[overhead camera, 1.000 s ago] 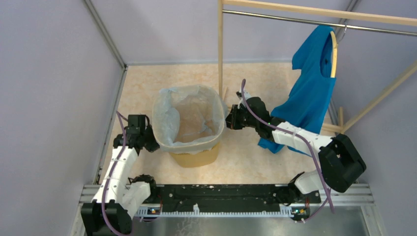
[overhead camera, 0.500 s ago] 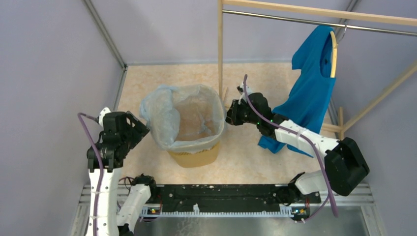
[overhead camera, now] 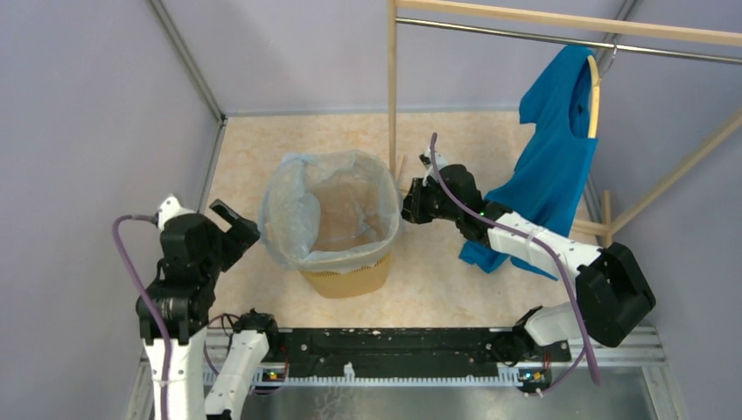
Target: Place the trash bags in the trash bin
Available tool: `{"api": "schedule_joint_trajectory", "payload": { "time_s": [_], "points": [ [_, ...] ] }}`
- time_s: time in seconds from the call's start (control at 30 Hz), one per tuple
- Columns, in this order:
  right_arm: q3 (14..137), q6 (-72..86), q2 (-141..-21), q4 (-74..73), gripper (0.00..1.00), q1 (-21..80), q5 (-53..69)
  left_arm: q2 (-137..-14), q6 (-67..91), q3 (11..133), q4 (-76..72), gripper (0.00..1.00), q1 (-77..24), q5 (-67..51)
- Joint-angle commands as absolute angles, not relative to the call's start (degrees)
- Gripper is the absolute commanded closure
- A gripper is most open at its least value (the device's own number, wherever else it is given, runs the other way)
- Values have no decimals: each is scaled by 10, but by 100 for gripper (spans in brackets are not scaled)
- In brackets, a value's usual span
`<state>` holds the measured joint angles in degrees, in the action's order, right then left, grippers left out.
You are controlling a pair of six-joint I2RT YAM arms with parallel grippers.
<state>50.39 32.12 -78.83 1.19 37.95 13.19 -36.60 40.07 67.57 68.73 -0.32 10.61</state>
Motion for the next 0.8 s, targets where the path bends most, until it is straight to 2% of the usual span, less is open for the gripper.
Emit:
{"api": "schedule_joint_trajectory", "payload": {
  "time_s": [0.0, 0.37, 0.47, 0.67, 0.77],
  "points": [
    [532, 311, -783, 26, 92, 376, 140, -353, 389, 704, 657, 2, -4, 114],
    [533, 317, -787, 33, 92, 376, 155, -385, 380, 577, 540, 10, -4, 47],
    [532, 318, -787, 36, 84, 375, 162, -389, 387, 536, 518, 14, -4, 17],
    [524, 328, -789, 53, 71, 376, 168, -415, 403, 470, 478, 37, -4, 18],
    [522, 338, -800, 69, 70, 376, 181, -438, 405, 452, 467, 56, -4, 12]
  ]
}}
